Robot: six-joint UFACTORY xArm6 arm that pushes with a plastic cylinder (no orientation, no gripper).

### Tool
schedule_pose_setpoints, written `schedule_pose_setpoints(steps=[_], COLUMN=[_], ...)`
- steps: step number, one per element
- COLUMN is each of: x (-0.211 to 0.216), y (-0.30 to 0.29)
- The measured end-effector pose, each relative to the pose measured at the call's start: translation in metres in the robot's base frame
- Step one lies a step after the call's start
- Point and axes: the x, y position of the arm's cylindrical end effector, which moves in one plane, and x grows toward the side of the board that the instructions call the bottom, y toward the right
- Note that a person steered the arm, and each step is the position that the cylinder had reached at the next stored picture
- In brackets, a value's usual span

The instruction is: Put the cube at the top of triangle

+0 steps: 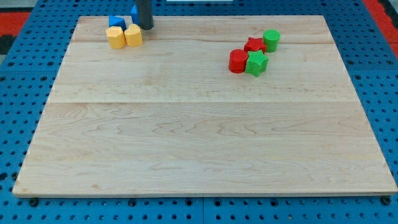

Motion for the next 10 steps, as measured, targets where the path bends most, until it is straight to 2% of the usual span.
schedule_pose_setpoints(steps=[1, 2, 3, 5, 6, 7, 8, 9, 10], x=[0.016, -0.001, -0.042, -0.043, -0.043, -0.043, -0.027, -0.027, -0.008], y=[0.019, 0.086, 0.097, 0.067, 0.036, -0.021, -0.046, -0.046, -0.008])
